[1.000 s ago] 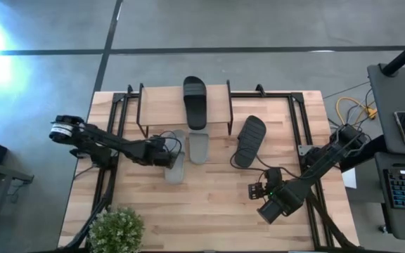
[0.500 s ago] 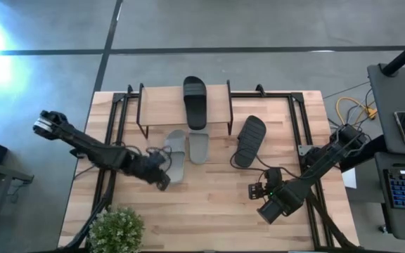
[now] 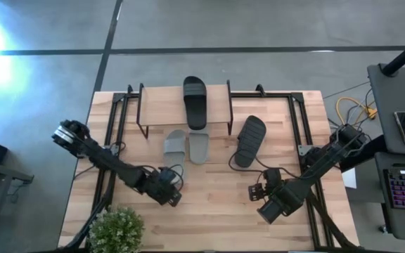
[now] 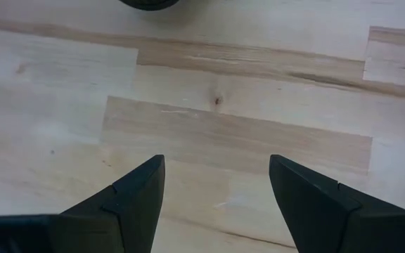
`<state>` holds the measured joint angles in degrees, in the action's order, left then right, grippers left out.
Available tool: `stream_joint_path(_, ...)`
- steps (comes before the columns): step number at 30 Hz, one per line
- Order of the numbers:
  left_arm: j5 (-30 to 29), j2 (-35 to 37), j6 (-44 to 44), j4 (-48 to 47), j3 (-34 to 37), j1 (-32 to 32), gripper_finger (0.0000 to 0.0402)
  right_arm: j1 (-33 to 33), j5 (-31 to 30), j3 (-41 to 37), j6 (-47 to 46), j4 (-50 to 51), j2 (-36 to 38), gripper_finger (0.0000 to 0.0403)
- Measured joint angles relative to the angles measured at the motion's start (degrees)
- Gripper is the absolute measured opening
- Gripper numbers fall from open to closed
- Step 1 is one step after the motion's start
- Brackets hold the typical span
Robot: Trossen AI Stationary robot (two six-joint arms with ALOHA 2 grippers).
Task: Pick and place slides into the shelf
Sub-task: Put the bottom gray slide under the shelf
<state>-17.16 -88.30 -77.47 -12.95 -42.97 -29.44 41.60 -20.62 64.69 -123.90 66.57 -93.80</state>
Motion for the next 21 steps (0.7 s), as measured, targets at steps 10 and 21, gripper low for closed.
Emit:
stream_joint_path(10,-3.21,-5.78,-0.12,-2.68,-0.86,1.66,0.0000,0.00,0.00,0.00,0.51,0.04,0.00,0.0247)
stream_joint_path(21,-11.61,-4.47,10.76,-8.13,-0.38,10.90,0.0000,-0.02,-1.51,0.00,-1.36,0.09,0.00,0.0247)
